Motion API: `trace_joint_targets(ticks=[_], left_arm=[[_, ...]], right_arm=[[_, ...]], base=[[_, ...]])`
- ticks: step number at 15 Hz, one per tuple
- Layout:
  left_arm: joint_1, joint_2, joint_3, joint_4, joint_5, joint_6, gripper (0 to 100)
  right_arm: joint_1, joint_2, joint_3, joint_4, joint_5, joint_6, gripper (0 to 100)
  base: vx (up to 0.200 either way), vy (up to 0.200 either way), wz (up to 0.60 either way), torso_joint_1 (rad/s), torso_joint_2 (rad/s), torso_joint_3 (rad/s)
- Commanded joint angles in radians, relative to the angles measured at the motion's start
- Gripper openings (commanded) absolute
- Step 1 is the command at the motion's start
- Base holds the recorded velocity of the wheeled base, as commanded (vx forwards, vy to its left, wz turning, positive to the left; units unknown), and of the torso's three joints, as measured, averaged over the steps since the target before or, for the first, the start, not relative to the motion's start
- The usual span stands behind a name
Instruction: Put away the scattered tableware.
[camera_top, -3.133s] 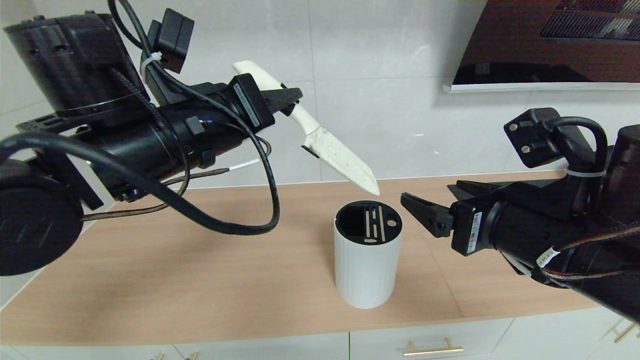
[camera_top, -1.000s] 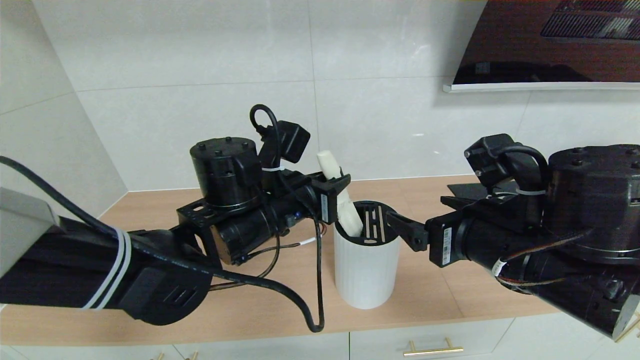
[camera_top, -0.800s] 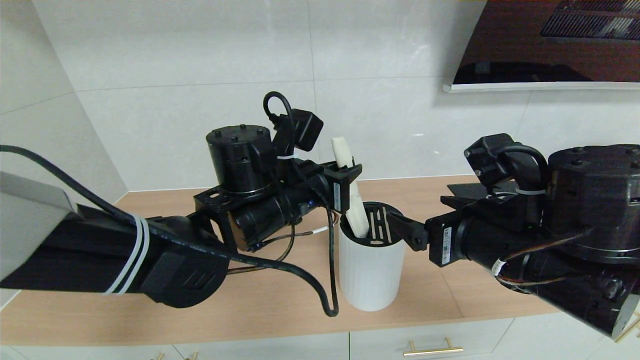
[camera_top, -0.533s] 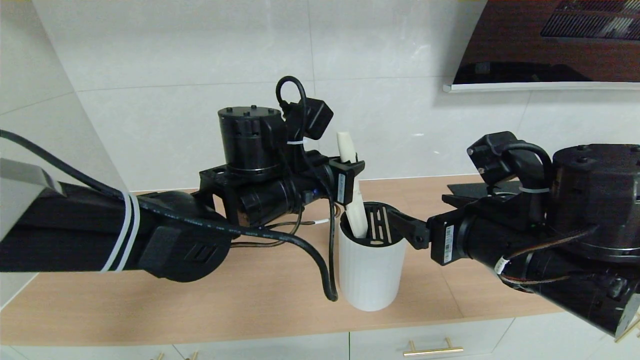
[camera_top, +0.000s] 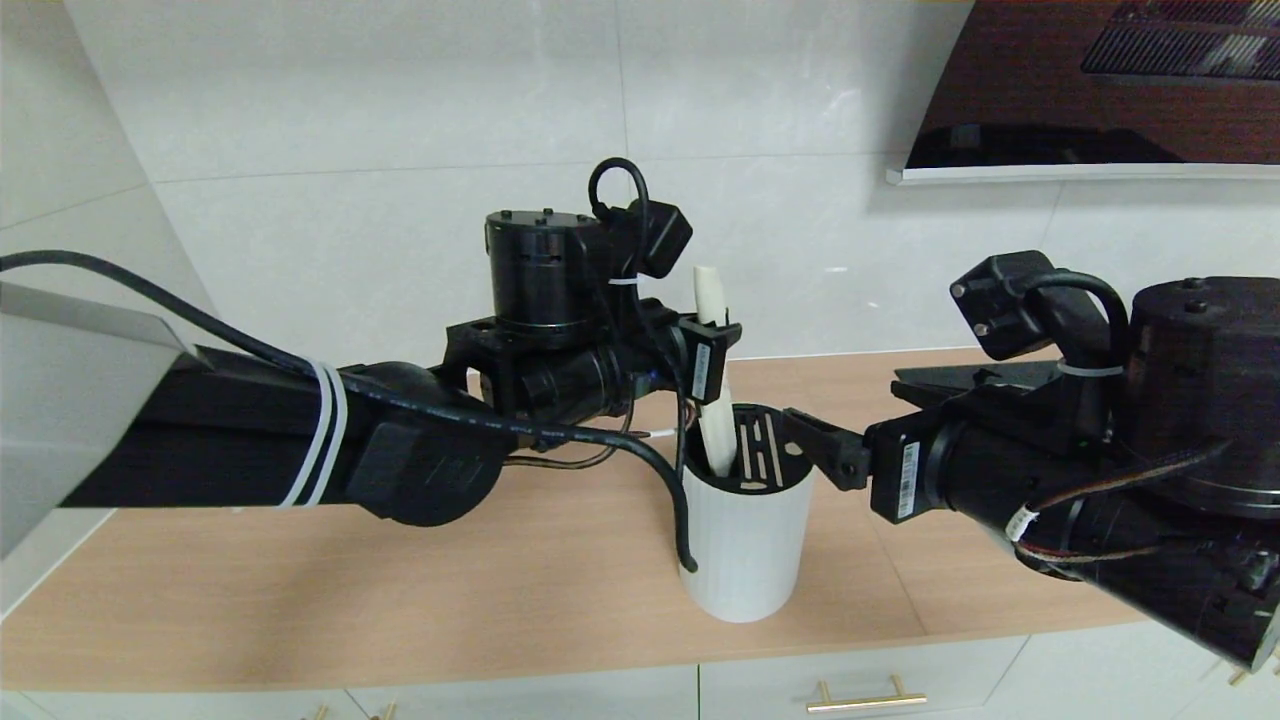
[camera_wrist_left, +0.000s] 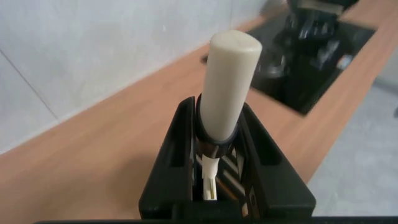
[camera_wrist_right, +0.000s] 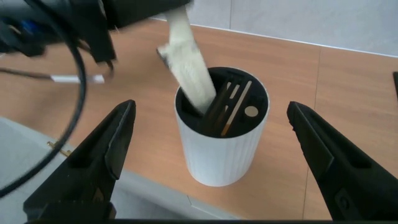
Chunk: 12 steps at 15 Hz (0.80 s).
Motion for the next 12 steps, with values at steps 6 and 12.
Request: trace_joint_targets(ticks=[6, 12], left_arm=[[-0.014, 0.078, -0.029, -0.003, 0.020, 0.004, 0], [-0.013, 0.098, -0.066, -0.023, 0.054, 0.008, 0]], right_arm=[[-0.002, -0.008, 0.000, 0.000, -0.001, 0.000, 100], [-0.002, -0.012, 0.000, 0.000, 0.000, -0.002, 100]], base=[[0.000, 0.000, 0.00, 0.000, 0.00, 0.000], [0.000, 0.000, 0.00, 0.000, 0.00, 0.000]])
